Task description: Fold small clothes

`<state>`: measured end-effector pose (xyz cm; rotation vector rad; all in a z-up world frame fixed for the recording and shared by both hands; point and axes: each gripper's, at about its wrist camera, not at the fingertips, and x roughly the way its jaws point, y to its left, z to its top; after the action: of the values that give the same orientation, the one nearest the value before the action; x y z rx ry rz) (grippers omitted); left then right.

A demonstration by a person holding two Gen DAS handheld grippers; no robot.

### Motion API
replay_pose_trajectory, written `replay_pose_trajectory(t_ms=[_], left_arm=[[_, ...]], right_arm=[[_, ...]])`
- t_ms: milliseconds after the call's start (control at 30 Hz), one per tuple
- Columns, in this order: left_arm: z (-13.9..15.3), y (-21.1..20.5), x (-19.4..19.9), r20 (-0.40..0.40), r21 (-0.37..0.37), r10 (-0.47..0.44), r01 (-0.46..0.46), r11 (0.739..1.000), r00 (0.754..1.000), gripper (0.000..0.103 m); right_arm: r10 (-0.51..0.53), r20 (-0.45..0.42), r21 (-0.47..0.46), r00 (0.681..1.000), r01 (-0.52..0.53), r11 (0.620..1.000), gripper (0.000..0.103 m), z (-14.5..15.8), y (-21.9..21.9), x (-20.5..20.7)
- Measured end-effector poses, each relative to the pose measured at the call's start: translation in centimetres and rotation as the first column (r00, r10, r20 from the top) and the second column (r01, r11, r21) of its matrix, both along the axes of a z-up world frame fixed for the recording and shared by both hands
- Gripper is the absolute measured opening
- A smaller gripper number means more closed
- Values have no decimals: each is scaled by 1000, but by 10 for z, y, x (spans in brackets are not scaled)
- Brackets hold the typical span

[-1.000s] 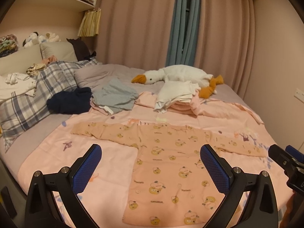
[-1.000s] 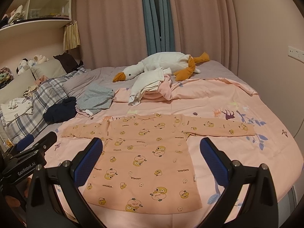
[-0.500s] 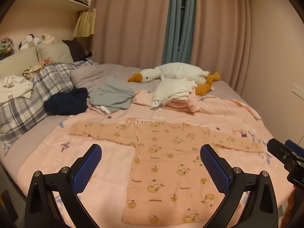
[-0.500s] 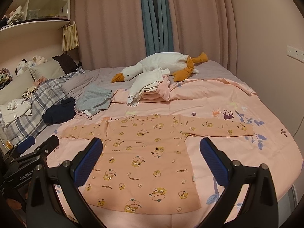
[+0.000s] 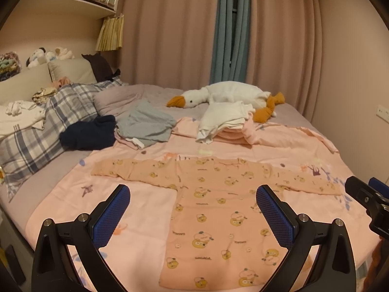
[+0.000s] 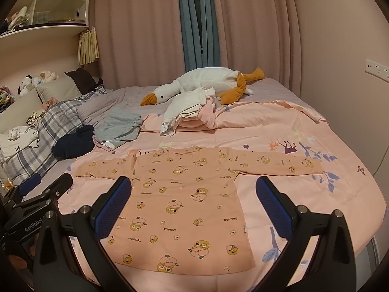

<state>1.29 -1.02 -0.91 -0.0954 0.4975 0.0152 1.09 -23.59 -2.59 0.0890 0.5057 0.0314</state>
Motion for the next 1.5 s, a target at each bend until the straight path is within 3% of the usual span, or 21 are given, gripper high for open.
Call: replay_pose_trajectory(t_ms=[1500], left_arm=[[-1, 1, 1, -16, -12, -14, 13, 1000, 1000, 103]], right_arm=[[2, 4, -26, 1000, -1, 1000, 102, -3, 7, 2]])
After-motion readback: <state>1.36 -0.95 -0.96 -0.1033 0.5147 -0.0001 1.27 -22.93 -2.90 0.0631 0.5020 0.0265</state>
